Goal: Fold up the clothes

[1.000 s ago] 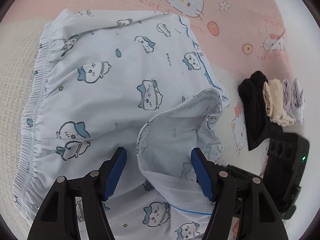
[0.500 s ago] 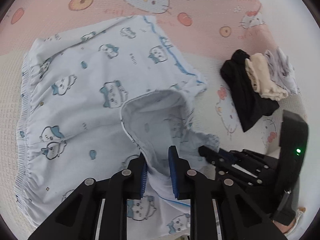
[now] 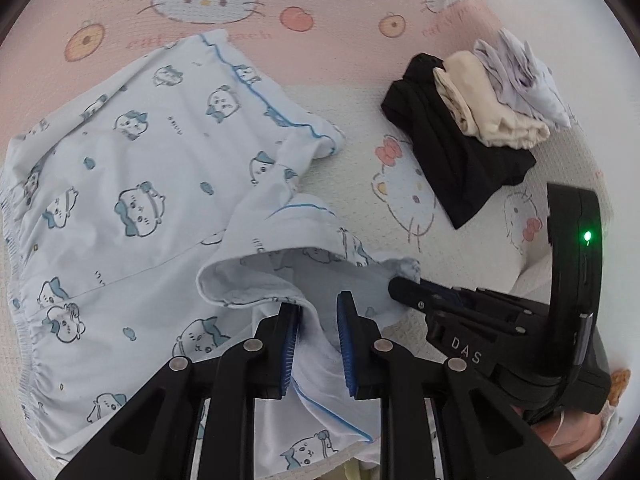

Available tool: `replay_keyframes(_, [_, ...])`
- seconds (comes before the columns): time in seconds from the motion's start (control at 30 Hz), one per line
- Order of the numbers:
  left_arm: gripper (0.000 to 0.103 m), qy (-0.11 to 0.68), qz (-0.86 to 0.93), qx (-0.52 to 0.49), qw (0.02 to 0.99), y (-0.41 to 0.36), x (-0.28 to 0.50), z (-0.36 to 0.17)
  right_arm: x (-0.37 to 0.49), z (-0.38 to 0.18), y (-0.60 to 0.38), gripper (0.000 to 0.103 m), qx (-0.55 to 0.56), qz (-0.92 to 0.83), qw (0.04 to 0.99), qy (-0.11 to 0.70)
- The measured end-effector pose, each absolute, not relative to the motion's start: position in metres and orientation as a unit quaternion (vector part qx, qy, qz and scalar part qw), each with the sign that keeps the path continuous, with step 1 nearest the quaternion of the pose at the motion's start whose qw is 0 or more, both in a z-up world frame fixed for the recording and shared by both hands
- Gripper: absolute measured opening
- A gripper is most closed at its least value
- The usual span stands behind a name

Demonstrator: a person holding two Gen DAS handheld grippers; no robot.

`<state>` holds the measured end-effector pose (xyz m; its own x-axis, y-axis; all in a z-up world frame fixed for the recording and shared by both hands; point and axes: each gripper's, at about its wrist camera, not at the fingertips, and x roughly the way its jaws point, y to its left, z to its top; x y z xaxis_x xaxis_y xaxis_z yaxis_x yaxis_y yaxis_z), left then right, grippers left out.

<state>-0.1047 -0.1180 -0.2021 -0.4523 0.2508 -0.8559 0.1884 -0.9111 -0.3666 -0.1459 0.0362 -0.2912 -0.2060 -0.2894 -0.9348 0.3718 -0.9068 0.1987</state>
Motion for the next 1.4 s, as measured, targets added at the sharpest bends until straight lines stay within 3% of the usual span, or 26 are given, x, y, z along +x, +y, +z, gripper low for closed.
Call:
replay_keyframes(0.2, [0.017,-0.141,0.834,-0.534,-0.018,-0.113,-0.118,-0.203,-0.157,-0.291,0.044,0.006,0.595,-0.768,0.233,-0.033])
replay_keyframes(0.37, [0.017,-0.143,0.828,-0.539,-0.055,-0.141,-0.118,-0.209,-0.158,-0.286,0.054,0.009,0.601,-0.748,0.261,-0.106])
replay_keyframes(0.43, [0.017,-0.140,0.824,-0.544,-0.074,-0.155,-0.116,-0.214,-0.155,-0.286,0.059,0.025,0.608,-0.736,0.268,-0.130])
replay_keyframes(0.5, [0.017,-0.135,0.819,-0.550,-0.094,-0.171,-0.113,-0.220,-0.151,-0.286,0.062,0.031,0.612,-0.730,0.269,-0.143])
replay_keyframes(0.87, [0.017,-0.185,0.800,-0.557,-0.124,-0.229,-0.089,-0.242,-0.128,-0.301,0.049,0.033,0.649,-0.670,0.310,-0.183])
replay_keyframes(1.13, [0.017,-0.164,0.805,-0.557,-0.122,-0.221,-0.088,-0.240,-0.124,-0.339,0.082,0.033,0.693,-0.562,0.252,-0.375])
replay_keyframes(1.4, [0.017,-0.215,0.805,-0.543,-0.101,-0.228,-0.074,-0.232,-0.127,-0.345,0.051,0.033,0.710,-0.564,0.256,-0.335])
